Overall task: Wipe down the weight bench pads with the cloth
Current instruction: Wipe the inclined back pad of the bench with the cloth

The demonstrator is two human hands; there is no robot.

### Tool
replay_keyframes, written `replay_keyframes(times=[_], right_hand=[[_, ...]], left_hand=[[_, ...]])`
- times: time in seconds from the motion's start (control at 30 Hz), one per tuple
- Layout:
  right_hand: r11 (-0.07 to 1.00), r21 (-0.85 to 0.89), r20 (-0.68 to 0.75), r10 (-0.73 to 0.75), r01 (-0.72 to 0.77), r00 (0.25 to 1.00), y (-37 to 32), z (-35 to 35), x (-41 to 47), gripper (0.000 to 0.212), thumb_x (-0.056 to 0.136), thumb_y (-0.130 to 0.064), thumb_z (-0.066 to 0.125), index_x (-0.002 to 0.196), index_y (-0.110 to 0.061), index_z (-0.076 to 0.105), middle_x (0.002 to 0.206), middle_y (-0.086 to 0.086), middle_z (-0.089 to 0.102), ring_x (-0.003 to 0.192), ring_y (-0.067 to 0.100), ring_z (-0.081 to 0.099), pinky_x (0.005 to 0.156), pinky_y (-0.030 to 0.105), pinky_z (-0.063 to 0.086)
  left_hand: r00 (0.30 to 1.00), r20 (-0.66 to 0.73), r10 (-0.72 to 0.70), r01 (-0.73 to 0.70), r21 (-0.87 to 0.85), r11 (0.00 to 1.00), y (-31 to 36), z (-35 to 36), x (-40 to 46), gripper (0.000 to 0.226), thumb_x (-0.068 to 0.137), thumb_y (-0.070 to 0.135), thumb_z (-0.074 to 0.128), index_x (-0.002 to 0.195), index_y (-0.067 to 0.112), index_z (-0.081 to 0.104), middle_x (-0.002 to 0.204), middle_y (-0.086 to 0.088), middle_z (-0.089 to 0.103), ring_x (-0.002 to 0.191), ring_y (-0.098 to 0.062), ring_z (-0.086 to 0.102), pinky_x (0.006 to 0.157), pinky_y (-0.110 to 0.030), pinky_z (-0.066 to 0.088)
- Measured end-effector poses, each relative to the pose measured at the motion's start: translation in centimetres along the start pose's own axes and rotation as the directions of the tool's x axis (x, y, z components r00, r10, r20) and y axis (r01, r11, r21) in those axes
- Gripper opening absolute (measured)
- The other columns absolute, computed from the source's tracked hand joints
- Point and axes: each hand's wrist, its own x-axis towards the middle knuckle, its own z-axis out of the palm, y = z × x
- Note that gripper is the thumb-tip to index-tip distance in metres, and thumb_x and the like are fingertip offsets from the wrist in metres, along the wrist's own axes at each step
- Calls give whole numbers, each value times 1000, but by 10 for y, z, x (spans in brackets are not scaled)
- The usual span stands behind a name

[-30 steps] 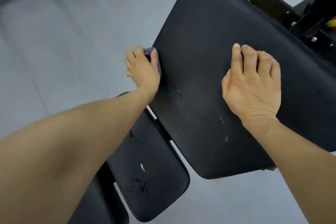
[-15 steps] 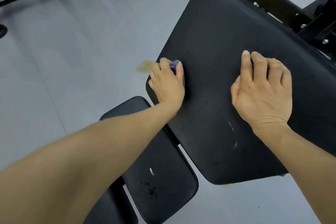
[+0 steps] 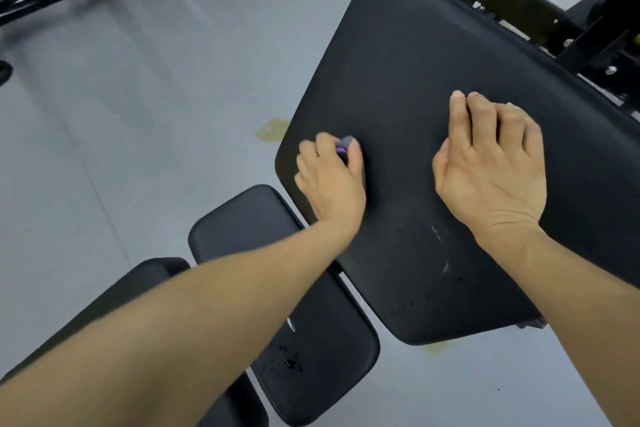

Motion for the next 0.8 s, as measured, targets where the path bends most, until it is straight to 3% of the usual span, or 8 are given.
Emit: replay_keyframes(times=[0.17,0.3,0.43,0.53,0.63,0.8], right_hand=[[999,-34,-8,-4,3,1000,0,3,0,47,94,-25,35,135,-4,44,123,12,56,104,28,32,100,39,25],[1000,-27,-1,-2,2,1000,1,3,-1,47,94,-24,35,135,-3,44,124,12,56,104,28,33,100,39,24],[1000,-19,5,0,0,1000,2,0,-1,47,94,-24,34,135,-3,44,125,13,56,105,28,33,100,40,25],[1000,-13,-6,1,-1,1000,0,0,0,47,93,-24,37,134,-3,45,123,13,57,104,28,32,100,39,24],[1000,-24,-3,-9,9,1000,1,2,0,47,93,-24,36,134,-3,45,123,13,57,104,28,33,100,39,25],[1000,-29,-6,-7,7,1000,2,3,-1,47,94,-24,35,135,-3,45,124,12,57,105,27,35,101,39,27]], left_hand=[[977,-40,-208,205,-67,977,10,9,47,25,94,34,47,99,10,53,106,-8,50,102,-27,49,85,-36,36],[997,-80,-1,1,-8,1000,2,4,-1,21,87,30,59,84,9,54,88,-11,52,81,-30,52,68,-35,35],[986,41,163,-164,15,986,-5,-7,-46,22,85,33,54,80,11,52,83,-9,50,75,-27,50,63,-35,38],[983,-19,182,-181,13,983,4,0,2,20,86,28,58,82,9,54,88,-13,53,82,-33,52,67,-38,38],[995,-41,89,-87,51,995,18,7,49,24,91,32,52,92,9,54,97,-13,52,90,-31,51,75,-39,38],[987,-74,144,-141,48,989,12,8,11,22,86,29,58,81,8,52,84,-11,51,76,-30,51,64,-37,38]])
